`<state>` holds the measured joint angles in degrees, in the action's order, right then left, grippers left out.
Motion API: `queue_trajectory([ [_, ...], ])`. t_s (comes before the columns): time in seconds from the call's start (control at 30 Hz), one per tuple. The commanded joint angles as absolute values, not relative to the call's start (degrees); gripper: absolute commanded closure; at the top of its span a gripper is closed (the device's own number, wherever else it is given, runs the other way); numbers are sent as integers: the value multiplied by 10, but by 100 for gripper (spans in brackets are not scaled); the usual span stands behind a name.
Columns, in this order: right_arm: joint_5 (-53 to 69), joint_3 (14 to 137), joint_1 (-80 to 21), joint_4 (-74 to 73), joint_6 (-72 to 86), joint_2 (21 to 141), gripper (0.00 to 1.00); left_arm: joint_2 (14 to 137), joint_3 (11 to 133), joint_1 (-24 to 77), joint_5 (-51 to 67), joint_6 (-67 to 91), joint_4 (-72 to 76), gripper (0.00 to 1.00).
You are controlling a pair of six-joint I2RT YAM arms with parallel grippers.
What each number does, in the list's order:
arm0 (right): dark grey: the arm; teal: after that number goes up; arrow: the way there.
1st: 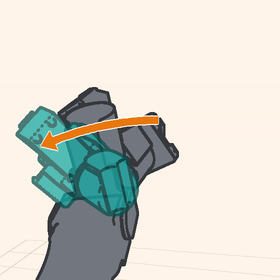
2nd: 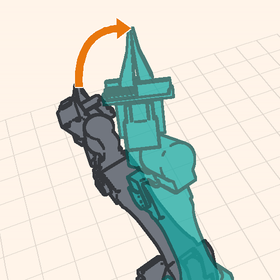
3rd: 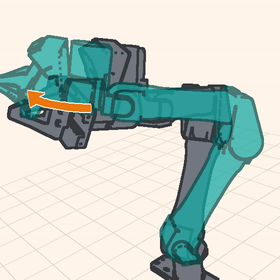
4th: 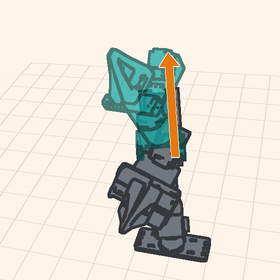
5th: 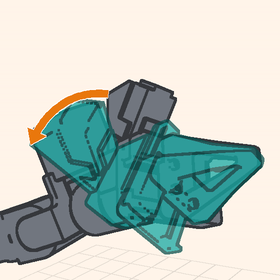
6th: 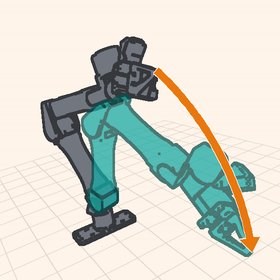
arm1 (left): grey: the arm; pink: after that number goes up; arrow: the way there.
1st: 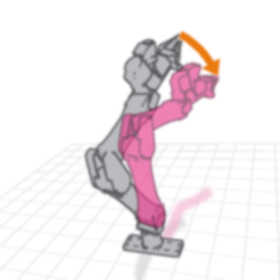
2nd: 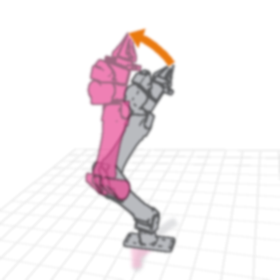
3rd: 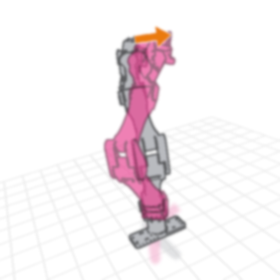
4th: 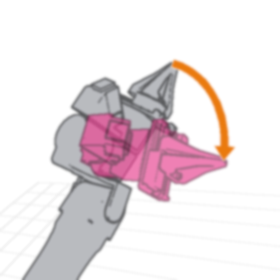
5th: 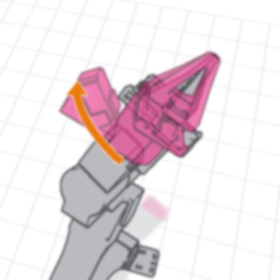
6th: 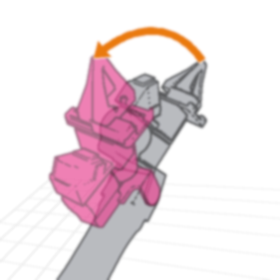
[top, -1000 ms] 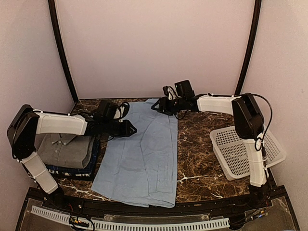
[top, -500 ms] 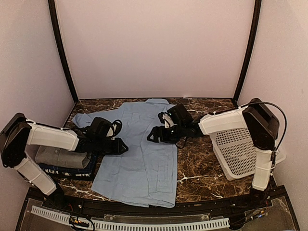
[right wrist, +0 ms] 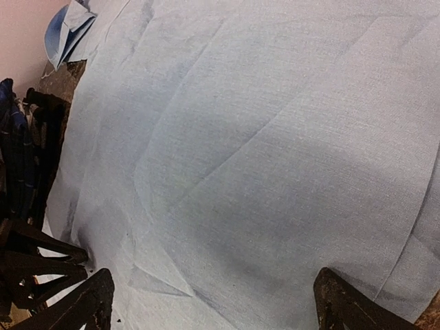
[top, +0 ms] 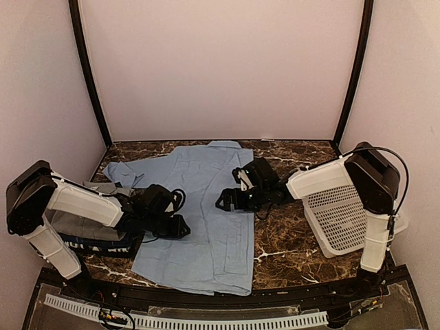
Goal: Fold and stack the long sleeve shirts
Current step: Move the 1/3-folded shirt to the center of the board, then pick up the sleeve from the 1/3-folded shirt.
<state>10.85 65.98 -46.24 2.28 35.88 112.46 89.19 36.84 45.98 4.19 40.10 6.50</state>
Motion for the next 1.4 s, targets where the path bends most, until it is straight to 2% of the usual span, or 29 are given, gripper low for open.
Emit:
queue_trajectory([
  [0.0, 93, 623, -431, 17, 348, 1120, 1, 927, 405, 479, 36, 426, 76, 80],
  [0.33, 87, 583, -370, 2, 319, 1092, 1, 1013, 495, 515, 55, 437, 74, 80],
  [0.57, 82, 569, -368, -22, 310, 1067, 1, 1032, 530, 528, 59, 437, 56, 80],
  [0.77, 53, 565, -372, -43, 311, 1007, 1, 994, 539, 529, 37, 428, 25, 80],
  [0.9, 7, 587, -382, -84, 299, 956, 1, 949, 553, 529, -18, 400, -21, 80],
  [1.17, -76, 618, -388, -118, 282, 839, 1, 859, 598, 492, -158, 330, -125, 69],
  [1.37, -134, 631, -383, -114, 299, 774, 1, 835, 604, 405, -182, 301, -165, 62],
])
